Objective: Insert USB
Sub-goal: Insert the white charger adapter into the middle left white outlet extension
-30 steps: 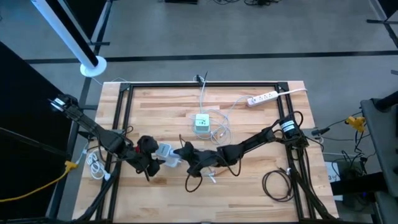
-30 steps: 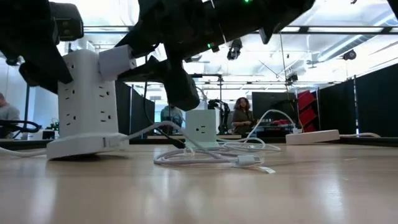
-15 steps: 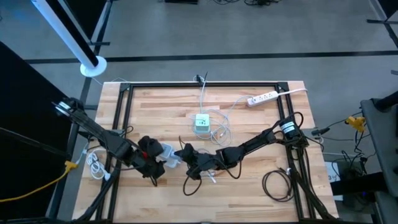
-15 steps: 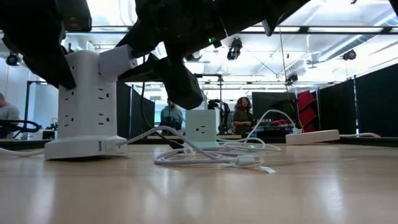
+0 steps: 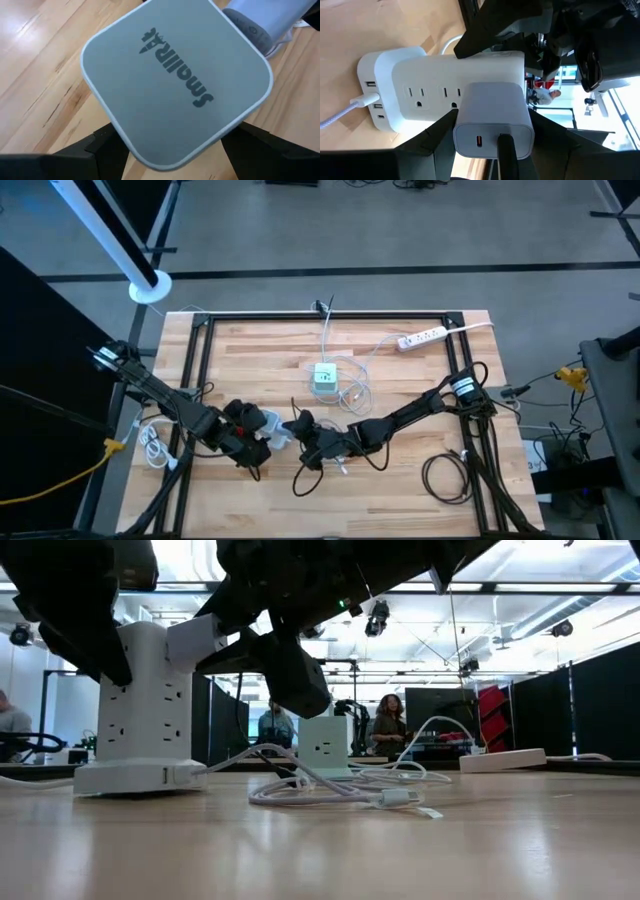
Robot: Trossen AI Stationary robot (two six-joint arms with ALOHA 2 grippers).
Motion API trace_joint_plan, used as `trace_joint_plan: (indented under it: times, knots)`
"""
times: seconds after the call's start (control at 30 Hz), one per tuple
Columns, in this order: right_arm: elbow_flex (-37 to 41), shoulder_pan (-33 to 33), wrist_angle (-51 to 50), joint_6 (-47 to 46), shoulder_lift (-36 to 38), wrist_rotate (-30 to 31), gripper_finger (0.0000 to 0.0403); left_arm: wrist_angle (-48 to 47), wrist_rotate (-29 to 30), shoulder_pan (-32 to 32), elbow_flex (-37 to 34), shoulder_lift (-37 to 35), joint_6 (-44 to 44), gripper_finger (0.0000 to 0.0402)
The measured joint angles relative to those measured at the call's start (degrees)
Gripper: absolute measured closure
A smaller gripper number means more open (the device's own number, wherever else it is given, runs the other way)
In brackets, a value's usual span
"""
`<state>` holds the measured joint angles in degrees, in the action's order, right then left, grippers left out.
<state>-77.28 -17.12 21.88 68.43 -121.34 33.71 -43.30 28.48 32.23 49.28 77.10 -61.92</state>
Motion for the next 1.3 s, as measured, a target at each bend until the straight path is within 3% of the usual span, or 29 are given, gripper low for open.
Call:
trace_joint_plan:
  times: [0.87,1.1,1.3]
  knots:
    - [-3.9,-1.3,-5.7,-3.3,-0.1,-0.1,0.0212,0.6,0.9,-0.4,0.7,2.6,-5.8,0.0127]
    - [-3.8,-0.9,-2.3,-4.0,-1.4,-0.9,0.0212,0.2,0.9,-0.4,0.7,2.4,-5.0,0.0127]
    - [-2.4,-0.6,2.4,0.7,-2.4,-2.4,0.0212,-0.3,0.9,0.1,0.7,2.4,-1.5,0.0127]
